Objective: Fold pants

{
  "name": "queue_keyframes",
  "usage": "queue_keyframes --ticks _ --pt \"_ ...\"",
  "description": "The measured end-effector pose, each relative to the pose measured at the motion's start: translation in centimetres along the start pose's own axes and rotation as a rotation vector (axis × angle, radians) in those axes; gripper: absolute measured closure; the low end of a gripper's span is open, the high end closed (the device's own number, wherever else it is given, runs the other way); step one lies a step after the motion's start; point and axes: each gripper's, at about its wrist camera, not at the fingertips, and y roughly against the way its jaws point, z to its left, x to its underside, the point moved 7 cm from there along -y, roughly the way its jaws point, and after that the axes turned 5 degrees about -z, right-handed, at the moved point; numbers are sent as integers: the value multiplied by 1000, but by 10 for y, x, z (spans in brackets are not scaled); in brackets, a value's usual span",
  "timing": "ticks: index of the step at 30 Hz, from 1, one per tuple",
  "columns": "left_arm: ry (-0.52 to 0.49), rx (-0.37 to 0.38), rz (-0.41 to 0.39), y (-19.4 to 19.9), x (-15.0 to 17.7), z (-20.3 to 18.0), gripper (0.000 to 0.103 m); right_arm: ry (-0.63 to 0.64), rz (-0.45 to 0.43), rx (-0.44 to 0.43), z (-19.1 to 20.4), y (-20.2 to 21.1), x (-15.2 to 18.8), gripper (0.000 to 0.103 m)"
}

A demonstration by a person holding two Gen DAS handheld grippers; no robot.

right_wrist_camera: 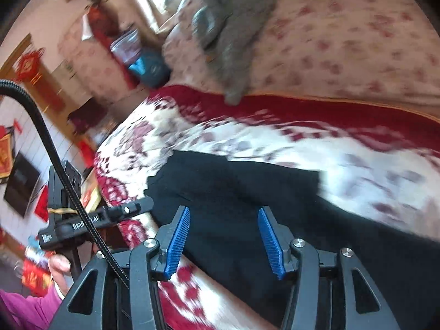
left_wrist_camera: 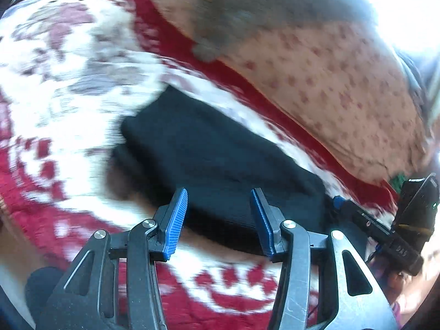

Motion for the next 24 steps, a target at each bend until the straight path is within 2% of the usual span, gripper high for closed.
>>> queue_keyframes --ticks 2,6,9,10,12,18,20,24 --pt "37 -28 -16 2 -2 14 56 25 25 -31 11 -28 -8 53" --pt "131 -20 -28 1 -3 33 54 92 60 -49 32 -78 -24 52" --pt "175 -2 -46 1 -6 37 42 151 94 -54 45 -109 -31 50" --pt "184 7 -52 1 -8 38 39 170 113 -56 49 -119 -32 49" --pt "197 1 -54 -2 -9 41 38 208 136 -56 57 -133 -35 44" --pt "221 -12 -12 -22 -4 47 38 327 190 -42 75 -172 -51 44" --pt "218 -15 -22 -23 -2 47 38 365 219 -38 81 -189 -55 44" --pt "217 -1 -34 -28 -5 45 31 422 284 -41 90 -221 -58 44"
